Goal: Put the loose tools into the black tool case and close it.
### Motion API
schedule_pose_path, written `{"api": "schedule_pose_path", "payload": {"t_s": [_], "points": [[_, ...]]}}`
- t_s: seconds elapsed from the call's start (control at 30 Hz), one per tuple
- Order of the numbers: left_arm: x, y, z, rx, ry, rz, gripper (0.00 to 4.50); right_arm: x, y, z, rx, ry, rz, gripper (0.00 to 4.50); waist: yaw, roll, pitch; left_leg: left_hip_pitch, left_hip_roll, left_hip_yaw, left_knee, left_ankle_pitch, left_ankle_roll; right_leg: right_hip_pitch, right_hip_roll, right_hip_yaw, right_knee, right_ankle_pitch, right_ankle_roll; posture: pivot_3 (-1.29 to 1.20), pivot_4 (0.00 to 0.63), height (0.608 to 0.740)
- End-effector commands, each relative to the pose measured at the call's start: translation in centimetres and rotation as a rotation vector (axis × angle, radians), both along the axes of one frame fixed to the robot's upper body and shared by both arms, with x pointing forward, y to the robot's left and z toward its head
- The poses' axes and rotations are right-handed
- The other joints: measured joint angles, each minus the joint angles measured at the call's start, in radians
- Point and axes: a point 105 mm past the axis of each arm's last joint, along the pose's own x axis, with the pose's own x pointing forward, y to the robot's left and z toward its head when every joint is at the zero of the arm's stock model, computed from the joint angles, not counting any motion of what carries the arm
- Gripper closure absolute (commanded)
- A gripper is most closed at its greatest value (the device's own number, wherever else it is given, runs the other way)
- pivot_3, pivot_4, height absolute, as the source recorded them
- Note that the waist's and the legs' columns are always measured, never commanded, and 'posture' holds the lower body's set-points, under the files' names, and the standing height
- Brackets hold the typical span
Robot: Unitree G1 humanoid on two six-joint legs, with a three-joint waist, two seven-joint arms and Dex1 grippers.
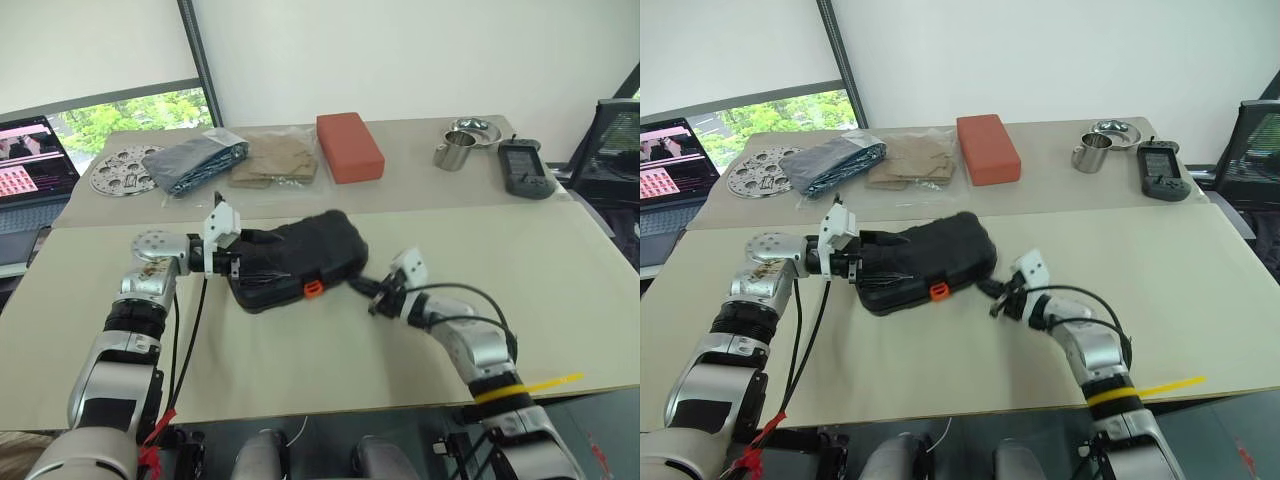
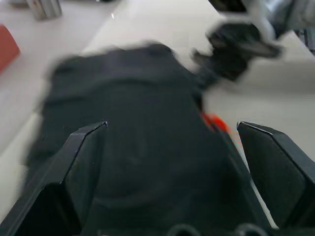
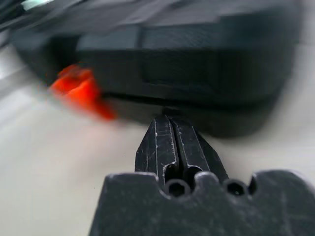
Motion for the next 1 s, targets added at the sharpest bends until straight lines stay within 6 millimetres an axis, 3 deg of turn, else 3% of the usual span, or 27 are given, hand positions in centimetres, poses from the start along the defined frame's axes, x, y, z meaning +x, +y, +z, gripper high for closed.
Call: {"api": "schedule_pose_path", "payload": {"t_s": [0.03, 0.17, 0.3, 0.43, 0.5, 0.6, 0.77, 1.0], "points": [[0.3, 0.0, -0.2, 0.042, -0.029, 0.003, 0.00, 2.1, -1.3, 2.9, 0.007, -0.168, -0.114, 4.48, 0.000, 0.000, 0.000, 0.000, 0.000, 0.000, -0.001, 0.000, 0.000, 0.000, 0.000, 0.000, 0.000, 0.000, 0.000, 0.00, 0.150, 0.740], [0.9, -0.3, -0.7, 0.049, -0.037, 0.032, 0.00, 1.7, -0.1, 2.5, -0.010, -0.145, -0.060, 4.48, 0.003, 0.001, -0.001, 0.000, 0.001, 0.001, -0.001, 0.000, 0.000, 0.001, 0.001, 0.000, 0.000, 0.000, 0.000, 0.00, 0.150, 0.740], [1.3, -0.2, -0.7, 0.019, -0.034, 0.065, 0.00, -1.6, 1.3, 0.9, -0.081, -0.025, 0.078, 3.33, 0.006, 0.002, -0.003, 0.001, 0.000, 0.001, -0.001, 0.000, 0.000, 0.002, -0.001, 0.001, -0.001, 0.000, 0.000, 0.00, 0.150, 0.740], [1.4, 0.1, -1.3, 0.018, -0.026, 0.078, 0.00, -4.7, 2.2, -0.2, -0.137, 0.068, 0.103, 2.09, 0.006, 0.003, -0.003, 0.000, 0.000, 0.000, -0.001, 0.000, 0.000, 0.002, -0.001, 0.000, 0.000, 0.000, 0.000, 0.00, 0.150, 0.740], [1.4, 0.1, -1.4, 0.003, -0.020, 0.088, 0.00, -5.8, 3.0, -0.8, -0.163, 0.104, 0.113, 1.25, 0.006, 0.003, -0.003, -0.001, 0.000, 0.000, -0.001, 0.000, 0.000, 0.001, -0.001, 0.001, 0.000, 0.000, 0.000, 0.00, 0.150, 0.740], [1.5, 0.0, -1.7, -0.004, -0.014, 0.099, 0.00, -6.5, 4.6, -1.0, -0.173, 0.117, 0.122, 1.25, 0.006, 0.002, -0.004, -0.001, 0.000, -0.002, -0.001, 0.000, 0.000, 0.001, -0.001, 0.001, 0.000, 0.000, 0.000, 0.00, 0.150, 0.740], [1.6, -0.7, -2.1, -0.031, -0.008, 0.114, 0.00, -4.6, 6.2, -0.4, -0.161, 0.078, 0.026, 1.25, 0.011, 0.002, -0.004, -0.002, -0.001, -0.008, 0.000, 0.000, 0.000, 0.001, 0.000, 0.000, 0.000, 0.000, 0.000, 0.00, 0.150, 0.740], [1.8, -1.4, -2.0, -0.045, -0.016, 0.117, 0.00, -4.2, 7.4, -0.7, -0.172, 0.063, -0.033, 1.25, 0.025, 0.002, -0.005, -0.006, -0.002, -0.009, 0.001, 0.000, 0.001, 0.000, 0.000, 0.000, -0.001, 0.000, 0.000, 0.00, 0.150, 0.740]]}}
